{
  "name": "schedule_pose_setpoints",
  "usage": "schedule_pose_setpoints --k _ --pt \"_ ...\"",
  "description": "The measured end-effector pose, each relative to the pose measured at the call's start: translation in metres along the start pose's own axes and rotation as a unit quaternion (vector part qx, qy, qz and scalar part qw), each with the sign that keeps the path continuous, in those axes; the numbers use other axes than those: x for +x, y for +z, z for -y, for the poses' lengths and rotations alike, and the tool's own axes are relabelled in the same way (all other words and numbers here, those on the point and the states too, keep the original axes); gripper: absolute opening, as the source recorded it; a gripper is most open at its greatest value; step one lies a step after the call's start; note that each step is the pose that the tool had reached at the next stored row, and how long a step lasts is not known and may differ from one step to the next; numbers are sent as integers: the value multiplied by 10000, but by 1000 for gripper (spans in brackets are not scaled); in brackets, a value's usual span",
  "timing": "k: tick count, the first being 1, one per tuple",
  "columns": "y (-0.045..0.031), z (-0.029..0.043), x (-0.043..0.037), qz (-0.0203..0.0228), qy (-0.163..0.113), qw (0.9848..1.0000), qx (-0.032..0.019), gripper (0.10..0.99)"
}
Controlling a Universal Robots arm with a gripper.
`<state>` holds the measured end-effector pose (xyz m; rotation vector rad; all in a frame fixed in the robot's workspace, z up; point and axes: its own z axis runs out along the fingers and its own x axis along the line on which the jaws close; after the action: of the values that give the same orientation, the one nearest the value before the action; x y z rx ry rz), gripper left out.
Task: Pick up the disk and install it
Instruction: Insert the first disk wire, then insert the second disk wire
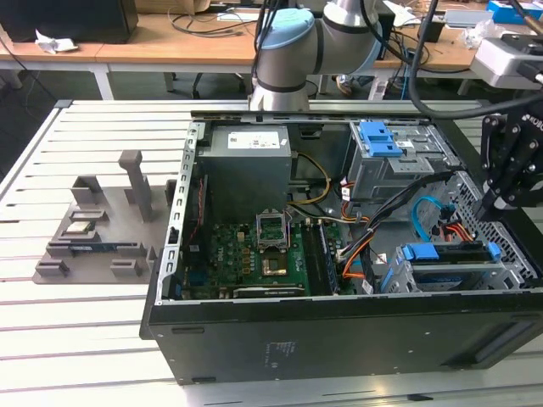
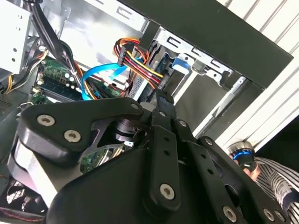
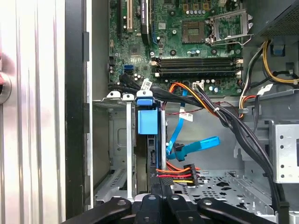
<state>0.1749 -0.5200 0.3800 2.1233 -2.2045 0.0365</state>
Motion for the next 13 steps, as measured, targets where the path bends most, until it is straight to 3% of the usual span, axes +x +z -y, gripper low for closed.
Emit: schedule_pose_setpoints --k 3,13 --pt "-34 -1 0 1 0 10000 0 106" --pt "-39 -2 0 0 0 10000 0 106"
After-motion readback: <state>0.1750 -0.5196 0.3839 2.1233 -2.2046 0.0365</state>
